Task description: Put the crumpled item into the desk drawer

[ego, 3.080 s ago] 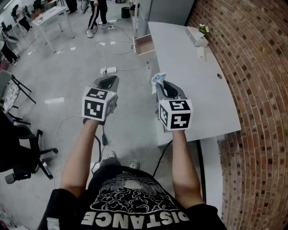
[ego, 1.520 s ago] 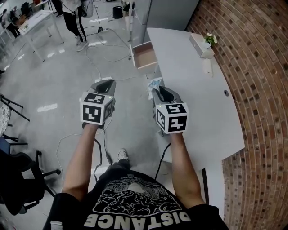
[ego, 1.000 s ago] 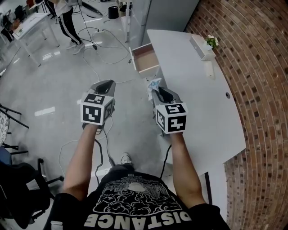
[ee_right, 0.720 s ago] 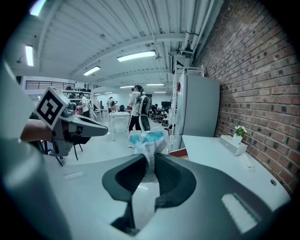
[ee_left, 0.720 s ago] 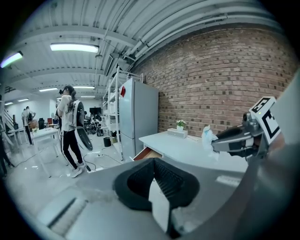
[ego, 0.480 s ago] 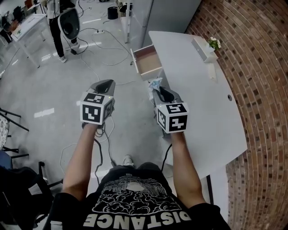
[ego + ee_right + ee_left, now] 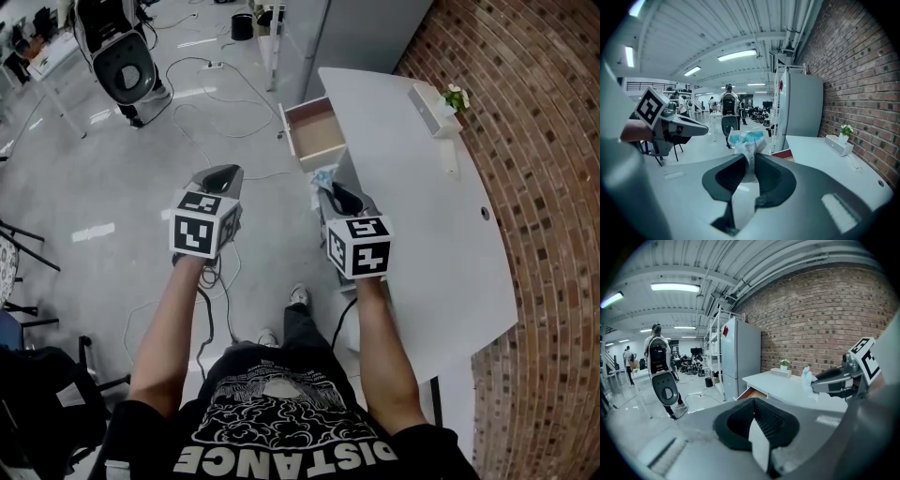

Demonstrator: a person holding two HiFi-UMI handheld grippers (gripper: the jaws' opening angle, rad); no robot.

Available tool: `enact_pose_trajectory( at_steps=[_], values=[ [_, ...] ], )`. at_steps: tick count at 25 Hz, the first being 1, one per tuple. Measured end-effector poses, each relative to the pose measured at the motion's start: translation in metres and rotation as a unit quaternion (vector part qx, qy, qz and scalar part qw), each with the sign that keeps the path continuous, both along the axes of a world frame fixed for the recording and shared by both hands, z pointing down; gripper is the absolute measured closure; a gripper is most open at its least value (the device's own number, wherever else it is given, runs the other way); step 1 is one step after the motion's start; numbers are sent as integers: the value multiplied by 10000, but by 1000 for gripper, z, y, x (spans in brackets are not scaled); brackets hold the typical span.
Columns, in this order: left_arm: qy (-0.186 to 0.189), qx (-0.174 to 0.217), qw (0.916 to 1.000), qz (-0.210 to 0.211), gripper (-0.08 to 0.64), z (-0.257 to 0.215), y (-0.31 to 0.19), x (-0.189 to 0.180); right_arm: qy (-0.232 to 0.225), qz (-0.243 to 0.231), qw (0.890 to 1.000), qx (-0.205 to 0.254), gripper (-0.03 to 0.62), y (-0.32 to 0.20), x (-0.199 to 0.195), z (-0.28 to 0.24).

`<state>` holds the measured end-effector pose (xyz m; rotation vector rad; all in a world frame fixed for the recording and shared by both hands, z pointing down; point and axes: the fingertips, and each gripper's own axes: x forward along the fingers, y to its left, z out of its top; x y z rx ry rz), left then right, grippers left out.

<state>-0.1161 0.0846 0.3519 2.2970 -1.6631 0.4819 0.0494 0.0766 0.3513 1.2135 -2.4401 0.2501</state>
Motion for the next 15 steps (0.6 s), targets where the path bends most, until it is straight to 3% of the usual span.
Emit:
enact_pose_trajectory(
  at_steps=[15],
  values=[
    [-122, 74, 9998, -112, 560, 9, -68, 1, -172, -142, 9997, 72, 529, -79, -3, 6]
  ],
)
